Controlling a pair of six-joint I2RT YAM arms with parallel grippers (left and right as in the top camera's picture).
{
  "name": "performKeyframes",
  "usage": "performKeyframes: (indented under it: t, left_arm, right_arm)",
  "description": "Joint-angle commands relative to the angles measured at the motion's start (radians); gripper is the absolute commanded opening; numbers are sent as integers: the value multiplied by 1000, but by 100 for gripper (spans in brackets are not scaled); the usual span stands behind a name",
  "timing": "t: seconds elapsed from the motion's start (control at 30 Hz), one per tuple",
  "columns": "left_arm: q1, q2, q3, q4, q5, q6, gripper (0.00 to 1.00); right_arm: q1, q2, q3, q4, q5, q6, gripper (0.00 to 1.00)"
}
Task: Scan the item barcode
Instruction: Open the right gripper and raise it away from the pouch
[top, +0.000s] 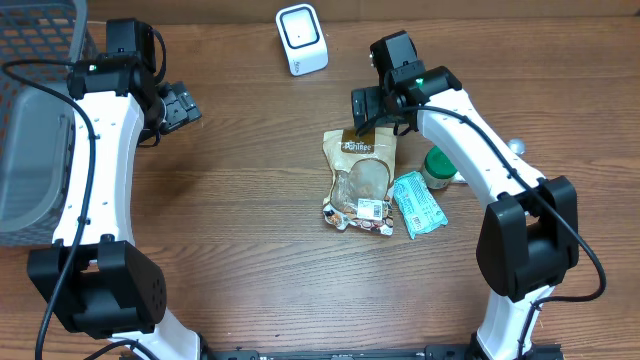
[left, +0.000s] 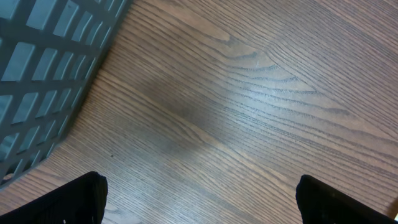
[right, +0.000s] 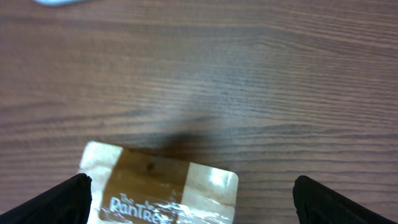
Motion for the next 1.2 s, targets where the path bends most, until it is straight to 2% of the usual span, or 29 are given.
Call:
performKeyframes:
  t: [0.0, 0.37, 0.7, 0.97, 1.17]
  left_arm:
    - [-2, 2, 11, 1, -10, -10, 100]
    - [-2, 2, 11, 0, -10, -10, 99]
    - [-2, 2, 11, 0, -10, -10, 100]
    - [-2, 2, 11, 0, -10, -10, 99]
    - [-2, 2, 11, 0, -10, -10, 100]
  right_arm:
    - [5, -28, 63, 10, 12, 80, 100]
    - [6, -192, 75, -45, 0, 86, 100]
    - [4, -254, 75, -127, 0, 86, 100]
    - [-27, -369, 75, -163, 6, 83, 100]
    - [-48, -376, 71, -175, 5, 83, 100]
